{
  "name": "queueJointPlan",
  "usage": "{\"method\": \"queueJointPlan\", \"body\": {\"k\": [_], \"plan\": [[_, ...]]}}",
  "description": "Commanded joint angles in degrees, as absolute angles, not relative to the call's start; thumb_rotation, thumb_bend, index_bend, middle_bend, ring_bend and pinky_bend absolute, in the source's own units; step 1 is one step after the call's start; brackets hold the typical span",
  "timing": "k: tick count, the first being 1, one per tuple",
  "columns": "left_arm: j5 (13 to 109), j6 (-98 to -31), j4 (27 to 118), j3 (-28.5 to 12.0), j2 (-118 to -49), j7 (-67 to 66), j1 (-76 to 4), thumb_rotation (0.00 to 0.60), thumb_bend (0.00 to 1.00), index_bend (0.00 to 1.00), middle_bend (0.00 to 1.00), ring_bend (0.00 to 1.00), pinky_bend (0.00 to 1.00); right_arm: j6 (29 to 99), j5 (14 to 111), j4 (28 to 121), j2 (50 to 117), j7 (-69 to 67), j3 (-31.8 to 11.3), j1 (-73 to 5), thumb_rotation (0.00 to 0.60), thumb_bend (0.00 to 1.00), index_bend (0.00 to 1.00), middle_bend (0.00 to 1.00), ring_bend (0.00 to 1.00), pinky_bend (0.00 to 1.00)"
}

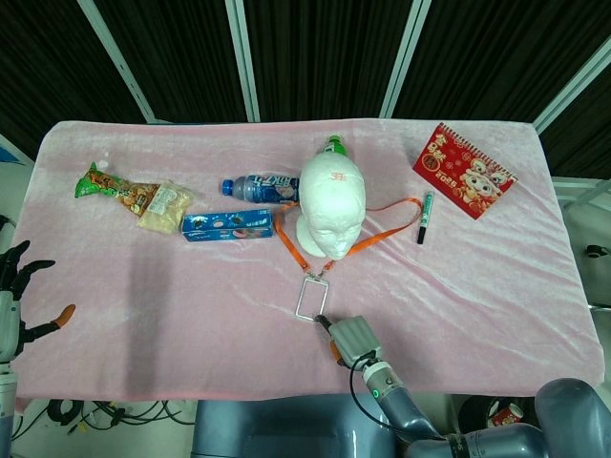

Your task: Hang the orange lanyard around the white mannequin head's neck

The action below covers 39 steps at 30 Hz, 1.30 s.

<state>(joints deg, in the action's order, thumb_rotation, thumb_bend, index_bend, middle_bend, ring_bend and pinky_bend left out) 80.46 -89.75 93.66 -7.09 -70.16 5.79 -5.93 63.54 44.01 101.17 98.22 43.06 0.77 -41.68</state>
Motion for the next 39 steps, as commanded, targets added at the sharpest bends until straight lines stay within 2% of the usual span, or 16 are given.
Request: {"method": "queueJointPlan", "body": {"k": [1,39], "plan": [[80.4,-89.8,93.7,-7.2,-70.1,5.9,-5.8,0.6,0.18,0.27,0.05,0.0,0.0,63.8,44.1,101.8,97.7,43.6,1.2,-41.6,0.6,0.64,0.26,0.87,0.86,0.78],[80.5,-89.7,93.7,-8.1,-70.1,5.5,-5.2,0.6,0.18,0.27,0.05,0.0,0.0,66.6,47.7,110.3,89.0,42.8,6.6,-37.5,0.6,0.64,0.27,0.87,0.86,0.78]]}}
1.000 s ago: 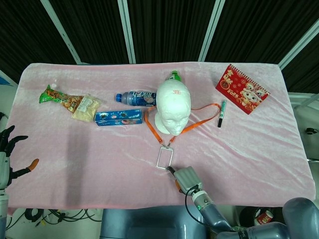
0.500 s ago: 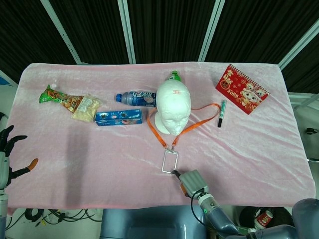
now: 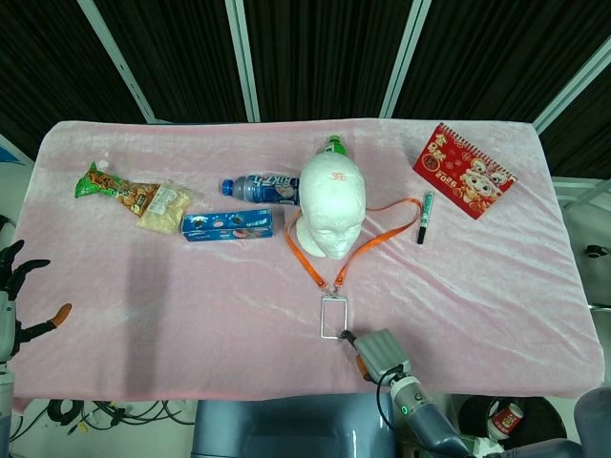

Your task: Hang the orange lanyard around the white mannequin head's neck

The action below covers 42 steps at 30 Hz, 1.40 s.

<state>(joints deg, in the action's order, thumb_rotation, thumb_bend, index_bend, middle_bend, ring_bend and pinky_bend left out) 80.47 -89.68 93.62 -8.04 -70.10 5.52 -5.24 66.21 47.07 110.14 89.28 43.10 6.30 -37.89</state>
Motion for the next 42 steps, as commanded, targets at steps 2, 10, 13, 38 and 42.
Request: {"method": "queueJointPlan", "body": {"k": [2,10,13,38,42], "plan": [[80.5,-89.7,93.7,-8.0,-70.1,5.4,-5.2,0.6,0.18,0.27,0.05,0.0,0.0,66.9,48.3,110.5,88.7,42.6,6.7,-37.1,0.6,0.64,0.27,0.87,0.86,0.78],[80.4,-89.3,93.6,-8.0,-70.1,4.9,-5.2,0.6,0.18,0.27,0.05,0.0,0.0,67.3,49.6,111.7,86.8,42.0,7.6,-35.9,0.6,0.64,0.27,0.87,0.86,0.78],[80.5,-89.3,93.6,-7.9,-70.1,4.8,-5.2,0.6,0.18,0.27,0.05,0.0,0.0,67.2,49.8,111.8,86.4,41.8,7.9,-35.7,0.6,0.64,0.28,0.87,0.86,0.78],[82.0,-85.8,95.4,-5.0,-68.8,0.0,-5.5,0.6,0.18,0.27,0.05,0.0,0.0,79.2,62.5,115.7,64.2,25.1,6.5,-25.0,0.6,0.16,0.11,0.16,0.28,0.27],[82.6,-86.5,96.2,-4.4,-69.0,-0.8,-5.1,0.6,0.18,0.26,0.05,0.0,0.0,83.2,71.0,111.6,62.5,19.6,8.9,-20.5,0.6,0.15,0.11,0.13,0.24,0.23]]}}
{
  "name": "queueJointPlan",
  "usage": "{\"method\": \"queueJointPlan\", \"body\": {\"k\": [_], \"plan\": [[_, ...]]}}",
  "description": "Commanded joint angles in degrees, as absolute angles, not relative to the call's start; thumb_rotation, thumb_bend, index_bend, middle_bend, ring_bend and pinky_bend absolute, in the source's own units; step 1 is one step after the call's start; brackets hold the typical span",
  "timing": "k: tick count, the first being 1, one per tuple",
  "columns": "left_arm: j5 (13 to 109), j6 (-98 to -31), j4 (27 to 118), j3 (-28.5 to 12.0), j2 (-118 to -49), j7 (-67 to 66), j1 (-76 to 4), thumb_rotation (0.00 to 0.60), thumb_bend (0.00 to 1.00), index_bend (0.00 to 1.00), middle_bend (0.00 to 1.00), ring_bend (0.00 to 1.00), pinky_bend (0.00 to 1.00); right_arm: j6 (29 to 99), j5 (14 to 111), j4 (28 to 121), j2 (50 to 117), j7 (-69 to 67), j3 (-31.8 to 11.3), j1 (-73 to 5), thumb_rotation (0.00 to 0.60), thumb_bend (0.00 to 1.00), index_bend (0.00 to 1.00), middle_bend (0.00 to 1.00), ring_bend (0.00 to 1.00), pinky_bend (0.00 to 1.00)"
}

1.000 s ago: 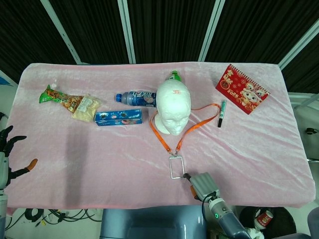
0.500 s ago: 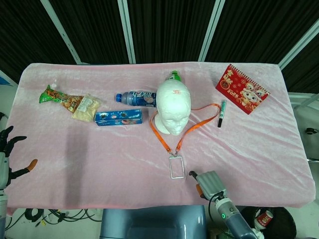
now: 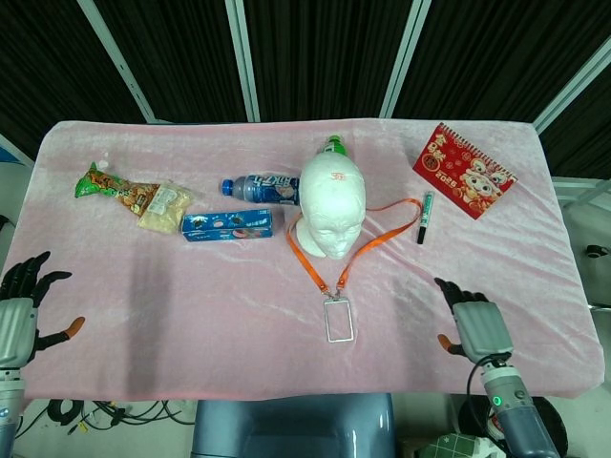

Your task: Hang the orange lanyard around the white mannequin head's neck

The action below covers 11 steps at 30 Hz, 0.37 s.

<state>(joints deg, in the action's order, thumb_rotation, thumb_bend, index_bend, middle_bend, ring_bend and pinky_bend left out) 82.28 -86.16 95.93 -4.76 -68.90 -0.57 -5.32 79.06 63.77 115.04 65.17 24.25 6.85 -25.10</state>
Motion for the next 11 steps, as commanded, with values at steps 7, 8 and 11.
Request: {"method": "queueJointPlan", "body": {"k": [7,8,11], "plan": [[82.9,-87.4,97.8,-3.5,-68.8,-1.2,-3.9,0.6,0.17,0.26,0.05,0.0,0.0,91.2,83.2,102.6,65.1,12.4,10.6,-13.5,0.6,0.15,0.11,0.11,0.22,0.21],[82.9,-87.6,98.0,-3.4,-68.7,-1.2,-3.7,0.6,0.17,0.26,0.05,0.0,0.0,91.8,84.0,101.8,65.4,11.8,10.6,-13.0,0.6,0.15,0.11,0.1,0.22,0.21],[83.2,-88.3,98.7,-3.0,-68.4,-1.9,-3.1,0.6,0.17,0.26,0.05,0.0,0.0,93.9,86.8,98.5,66.9,9.9,10.5,-11.2,0.6,0.14,0.11,0.1,0.22,0.21]]}}
